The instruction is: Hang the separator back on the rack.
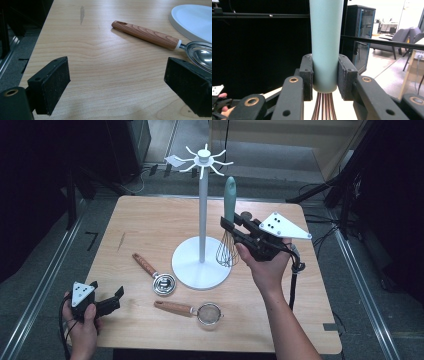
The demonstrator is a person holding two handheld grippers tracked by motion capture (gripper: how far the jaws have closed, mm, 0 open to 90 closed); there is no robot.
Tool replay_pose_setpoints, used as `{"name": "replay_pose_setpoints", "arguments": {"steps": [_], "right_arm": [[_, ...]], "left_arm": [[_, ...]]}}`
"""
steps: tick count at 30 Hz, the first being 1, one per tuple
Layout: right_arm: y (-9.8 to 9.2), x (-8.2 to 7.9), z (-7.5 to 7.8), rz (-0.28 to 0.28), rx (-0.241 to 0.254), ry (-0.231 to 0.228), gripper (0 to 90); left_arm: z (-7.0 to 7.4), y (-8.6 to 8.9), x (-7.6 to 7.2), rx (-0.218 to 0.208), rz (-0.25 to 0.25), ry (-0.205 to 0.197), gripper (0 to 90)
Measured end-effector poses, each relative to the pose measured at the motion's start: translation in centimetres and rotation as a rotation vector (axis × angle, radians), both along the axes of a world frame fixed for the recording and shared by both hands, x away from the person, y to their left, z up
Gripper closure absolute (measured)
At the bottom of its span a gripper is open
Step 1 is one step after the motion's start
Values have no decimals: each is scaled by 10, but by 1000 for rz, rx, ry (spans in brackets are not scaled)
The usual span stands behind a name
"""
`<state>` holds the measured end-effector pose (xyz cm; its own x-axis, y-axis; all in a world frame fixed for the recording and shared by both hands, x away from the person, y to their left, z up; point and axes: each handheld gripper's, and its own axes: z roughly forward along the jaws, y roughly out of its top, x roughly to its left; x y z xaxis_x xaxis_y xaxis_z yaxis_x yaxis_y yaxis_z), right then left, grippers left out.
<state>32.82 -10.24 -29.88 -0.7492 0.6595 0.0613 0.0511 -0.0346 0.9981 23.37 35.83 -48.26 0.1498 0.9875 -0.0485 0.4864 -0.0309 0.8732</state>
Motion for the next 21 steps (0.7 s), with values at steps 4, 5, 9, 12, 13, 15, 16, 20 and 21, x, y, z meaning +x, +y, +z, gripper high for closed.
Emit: {"name": "replay_pose_setpoints", "arguments": {"steps": [4, 5, 9, 12, 13, 15, 16, 20, 21], "right_arm": [[1, -1, 2, 5, 5, 0, 711], [1, -1, 3, 6, 6, 1, 711], [2, -1, 6, 6, 6, 0, 711], [3, 0, 9, 5, 0, -9, 711], [3, 0, 9, 8, 1, -5, 711], [5, 1, 10, 13, 5, -9, 711], [6, 1, 11, 16, 3, -6, 711], [8, 3, 10, 22, 2, -2, 711], [9, 4, 10, 24, 4, 0, 711]], "left_arm": [[0, 0, 0, -1, 0, 0, 64], [0, 0, 0, -1, 1, 0, 64], [0, 0, 0, -2, 1, 0, 64], [0, 0, 0, -4, 2, -1, 64], [0, 0, 0, -3, 1, -1, 64], [0, 0, 0, -3, 1, -1, 64], [0, 0, 0, -3, 1, -1, 64], [0, 0, 0, 2, -1, -1, 64], [0, 0, 0, 1, -1, 0, 64]]}}
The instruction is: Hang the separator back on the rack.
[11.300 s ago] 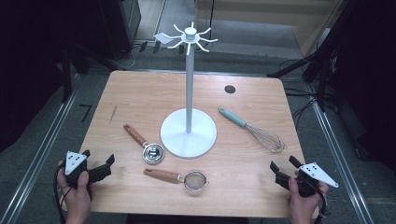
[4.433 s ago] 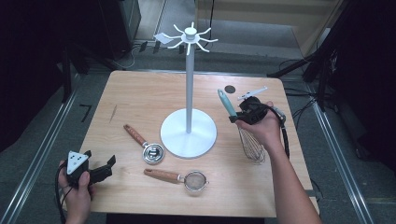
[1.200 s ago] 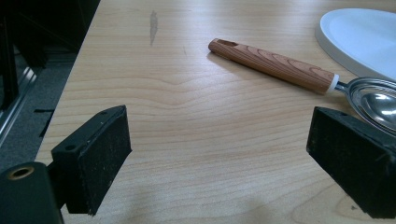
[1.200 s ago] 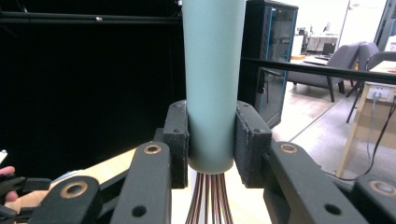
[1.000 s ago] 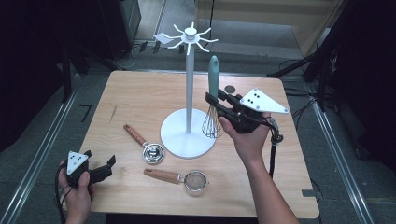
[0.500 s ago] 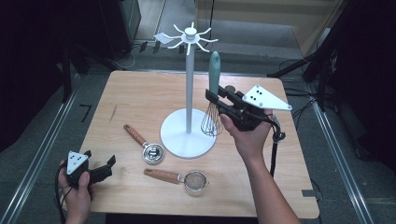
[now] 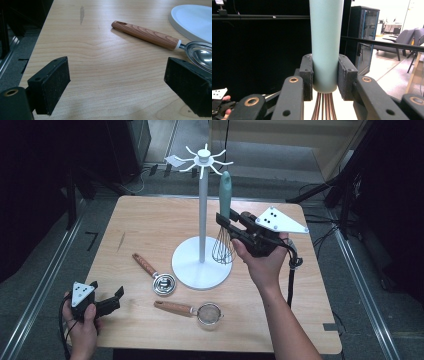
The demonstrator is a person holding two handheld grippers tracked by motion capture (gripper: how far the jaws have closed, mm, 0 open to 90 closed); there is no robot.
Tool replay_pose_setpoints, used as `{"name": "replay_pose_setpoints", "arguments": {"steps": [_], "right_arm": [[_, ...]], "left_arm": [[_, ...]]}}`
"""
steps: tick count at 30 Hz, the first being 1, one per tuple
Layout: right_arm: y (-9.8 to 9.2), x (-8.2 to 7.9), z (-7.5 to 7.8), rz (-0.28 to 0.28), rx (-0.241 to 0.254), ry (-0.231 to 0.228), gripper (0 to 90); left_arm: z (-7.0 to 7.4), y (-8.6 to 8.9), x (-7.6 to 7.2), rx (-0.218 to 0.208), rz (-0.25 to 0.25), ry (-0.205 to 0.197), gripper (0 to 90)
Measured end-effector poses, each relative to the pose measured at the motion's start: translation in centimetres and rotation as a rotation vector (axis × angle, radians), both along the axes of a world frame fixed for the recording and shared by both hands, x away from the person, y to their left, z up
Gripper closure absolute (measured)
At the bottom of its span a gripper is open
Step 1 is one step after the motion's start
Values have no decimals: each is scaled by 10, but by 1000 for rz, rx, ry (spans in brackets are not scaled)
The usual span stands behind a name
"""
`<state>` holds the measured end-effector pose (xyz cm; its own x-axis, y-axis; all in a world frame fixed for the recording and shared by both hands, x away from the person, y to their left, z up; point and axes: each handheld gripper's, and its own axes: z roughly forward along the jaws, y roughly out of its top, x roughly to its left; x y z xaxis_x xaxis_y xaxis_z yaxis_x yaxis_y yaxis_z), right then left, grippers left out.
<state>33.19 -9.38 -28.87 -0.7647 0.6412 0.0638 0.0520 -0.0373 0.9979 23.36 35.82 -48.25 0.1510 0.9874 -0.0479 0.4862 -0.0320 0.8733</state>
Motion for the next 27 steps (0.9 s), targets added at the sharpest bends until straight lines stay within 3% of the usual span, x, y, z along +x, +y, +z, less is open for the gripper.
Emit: {"name": "replay_pose_setpoints", "arguments": {"steps": [12, 27], "right_arm": [[3, 3, 7, 28, 4, 17, 711], [8, 12, 2, 51, 15, 49, 711]], "left_arm": [[0, 0, 0, 6, 1, -1, 64], [0, 0, 0, 5, -2, 0, 64]]}}
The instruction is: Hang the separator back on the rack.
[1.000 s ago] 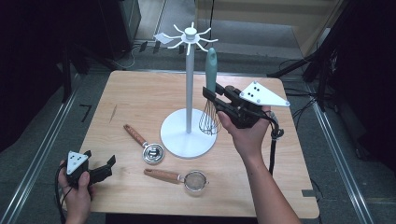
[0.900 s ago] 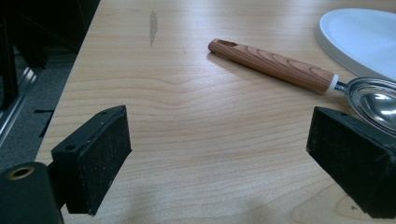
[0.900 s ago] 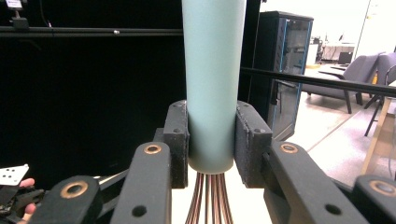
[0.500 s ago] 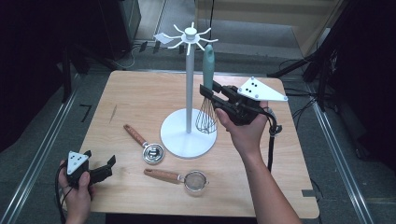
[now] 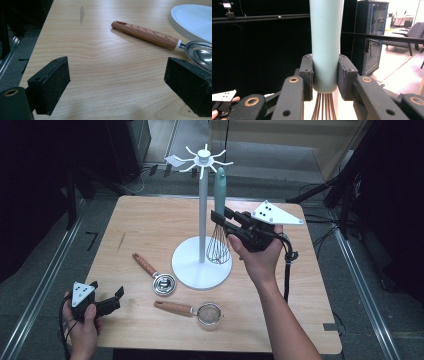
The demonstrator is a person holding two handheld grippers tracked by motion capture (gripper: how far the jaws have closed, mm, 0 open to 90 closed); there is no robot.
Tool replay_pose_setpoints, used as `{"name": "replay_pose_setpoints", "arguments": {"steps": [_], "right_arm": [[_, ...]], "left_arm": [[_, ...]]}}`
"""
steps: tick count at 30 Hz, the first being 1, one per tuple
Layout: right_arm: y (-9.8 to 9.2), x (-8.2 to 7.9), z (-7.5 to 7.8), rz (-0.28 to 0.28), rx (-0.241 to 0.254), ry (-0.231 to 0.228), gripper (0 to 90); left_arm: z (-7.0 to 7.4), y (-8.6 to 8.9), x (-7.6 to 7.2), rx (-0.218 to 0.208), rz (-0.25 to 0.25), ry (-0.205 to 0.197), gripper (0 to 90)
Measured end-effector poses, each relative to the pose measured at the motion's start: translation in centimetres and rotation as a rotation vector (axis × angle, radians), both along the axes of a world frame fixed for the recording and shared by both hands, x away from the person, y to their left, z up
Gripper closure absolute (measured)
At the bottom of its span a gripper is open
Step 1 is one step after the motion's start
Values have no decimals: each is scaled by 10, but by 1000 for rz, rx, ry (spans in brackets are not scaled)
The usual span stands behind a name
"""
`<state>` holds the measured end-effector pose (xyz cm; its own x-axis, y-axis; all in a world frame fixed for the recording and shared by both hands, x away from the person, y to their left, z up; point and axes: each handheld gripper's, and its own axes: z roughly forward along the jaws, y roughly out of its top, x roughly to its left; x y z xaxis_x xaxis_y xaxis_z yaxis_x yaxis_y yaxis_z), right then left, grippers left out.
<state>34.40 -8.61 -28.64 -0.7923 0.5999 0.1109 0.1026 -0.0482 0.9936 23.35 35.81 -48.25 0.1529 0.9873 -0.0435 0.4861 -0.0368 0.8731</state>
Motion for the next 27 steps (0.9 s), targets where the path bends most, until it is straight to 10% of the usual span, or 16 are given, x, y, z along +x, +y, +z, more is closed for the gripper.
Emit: {"name": "replay_pose_setpoints", "arguments": {"steps": [18, 27], "right_arm": [[2, -3, 5, -73, 17, -72, 579], [3, -7, 17, -146, 16, -145, 870]], "left_arm": [[0, -1, 0, 7, -1, 0, 64], [0, -1, 0, 8, -3, -1, 64]]}}
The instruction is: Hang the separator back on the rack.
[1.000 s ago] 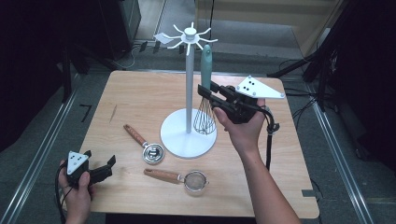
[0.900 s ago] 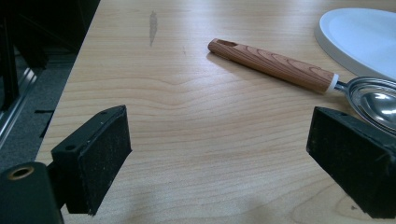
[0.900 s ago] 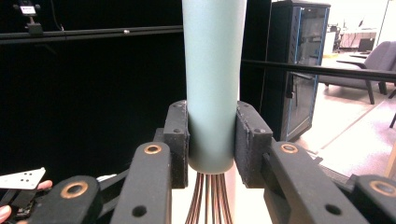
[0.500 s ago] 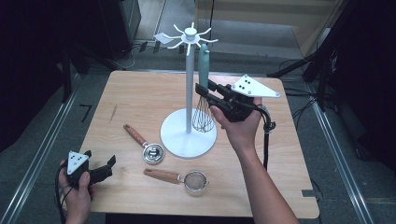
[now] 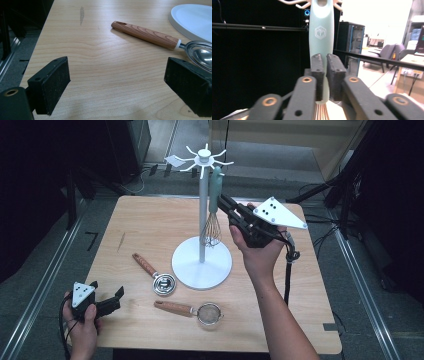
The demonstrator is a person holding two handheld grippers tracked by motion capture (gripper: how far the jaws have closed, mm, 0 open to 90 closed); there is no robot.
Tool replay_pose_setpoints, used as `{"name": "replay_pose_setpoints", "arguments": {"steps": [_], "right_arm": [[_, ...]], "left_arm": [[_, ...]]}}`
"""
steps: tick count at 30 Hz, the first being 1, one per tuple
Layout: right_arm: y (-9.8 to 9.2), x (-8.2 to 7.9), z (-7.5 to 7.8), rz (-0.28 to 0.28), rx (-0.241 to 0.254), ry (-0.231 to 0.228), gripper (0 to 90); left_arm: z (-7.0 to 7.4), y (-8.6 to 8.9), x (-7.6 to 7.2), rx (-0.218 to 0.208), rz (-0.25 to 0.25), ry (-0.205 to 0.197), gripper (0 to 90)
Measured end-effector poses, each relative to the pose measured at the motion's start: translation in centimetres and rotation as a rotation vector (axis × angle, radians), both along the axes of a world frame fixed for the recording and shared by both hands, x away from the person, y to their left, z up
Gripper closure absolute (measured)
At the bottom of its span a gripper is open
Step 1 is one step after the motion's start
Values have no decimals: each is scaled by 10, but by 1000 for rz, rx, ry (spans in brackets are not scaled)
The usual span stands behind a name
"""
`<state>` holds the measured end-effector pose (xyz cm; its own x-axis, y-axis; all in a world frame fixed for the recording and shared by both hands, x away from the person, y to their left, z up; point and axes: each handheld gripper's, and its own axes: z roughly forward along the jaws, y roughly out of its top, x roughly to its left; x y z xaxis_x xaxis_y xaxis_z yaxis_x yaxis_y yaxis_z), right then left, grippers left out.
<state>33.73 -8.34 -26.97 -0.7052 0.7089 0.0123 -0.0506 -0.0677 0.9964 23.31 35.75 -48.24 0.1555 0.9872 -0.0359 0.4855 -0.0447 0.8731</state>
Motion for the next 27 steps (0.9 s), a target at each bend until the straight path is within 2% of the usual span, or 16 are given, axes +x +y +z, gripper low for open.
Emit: {"name": "replay_pose_setpoints", "arguments": {"steps": [2, 9, 13, 17, 21, 27], "right_arm": [[0, -2, 3, -14, 9, -18, 900], [1, 0, 15, -80, 36, -35, 900], [2, 1, 25, -96, 47, -53, 900], [2, 0, 33, -101, 46, -76, 900], [3, -2, 42, -104, 66, -92, 900], [3, -6, 49, -87, 66, -98, 900]], "left_arm": [[0, 0, 0, -1, -1, 0, 64], [0, 0, 0, 0, -1, 1, 64], [0, 0, 0, -3, -1, 1, 64], [0, 0, 0, -2, -2, 2, 64], [0, 0, 0, -5, -2, 2, 64], [0, 0, 0, -3, -4, 2, 64]]}}
